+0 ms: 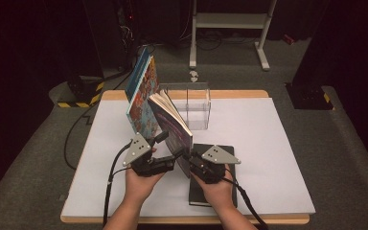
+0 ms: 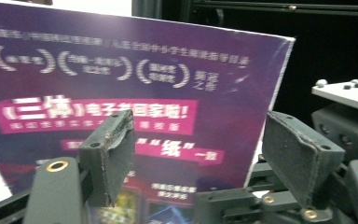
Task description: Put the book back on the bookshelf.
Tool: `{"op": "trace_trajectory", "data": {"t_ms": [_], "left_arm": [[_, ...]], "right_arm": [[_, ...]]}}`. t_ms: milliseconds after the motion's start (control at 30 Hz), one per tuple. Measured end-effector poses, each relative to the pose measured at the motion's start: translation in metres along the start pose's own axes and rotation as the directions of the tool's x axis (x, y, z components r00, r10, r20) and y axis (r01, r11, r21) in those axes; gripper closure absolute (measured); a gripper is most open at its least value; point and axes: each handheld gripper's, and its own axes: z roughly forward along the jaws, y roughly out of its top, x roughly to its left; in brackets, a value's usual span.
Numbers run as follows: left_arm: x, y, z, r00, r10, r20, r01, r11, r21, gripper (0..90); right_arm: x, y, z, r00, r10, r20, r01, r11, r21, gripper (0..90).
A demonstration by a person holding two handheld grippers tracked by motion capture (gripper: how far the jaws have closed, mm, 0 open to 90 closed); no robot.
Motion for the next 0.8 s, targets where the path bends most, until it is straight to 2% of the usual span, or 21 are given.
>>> {"op": "trace_trajectory", "data": {"t_ms": [233,400,567,800], "left_arm": [[-0.009,0.001,0.013,1.0,-0.009,0.001,0.009,0.9997,0.024,25.0],[-0.009,-0.002,0.014,0.9995,-0.008,-0.03,0.009,0.9995,0.031,25.6],[-0.007,-0.004,0.015,0.9989,-0.018,-0.044,0.02,0.9989,0.042,26.5],[-0.009,-0.003,0.017,0.9982,-0.011,-0.06,0.014,0.9986,0.05,28.2]], "right_arm": [[0.002,-0.001,0.001,1.0,-0.007,-0.006,0.007,1.0,0.001,74.0],[0.009,-0.004,0.001,0.9991,-0.035,-0.025,0.036,0.999,0.027,68.5],[0.005,-0.012,-0.003,0.9981,-0.003,-0.062,0.006,0.999,0.054,68.3],[0.004,-0.014,-0.004,0.997,0.028,-0.073,-0.024,0.998,0.058,69.8]]}}
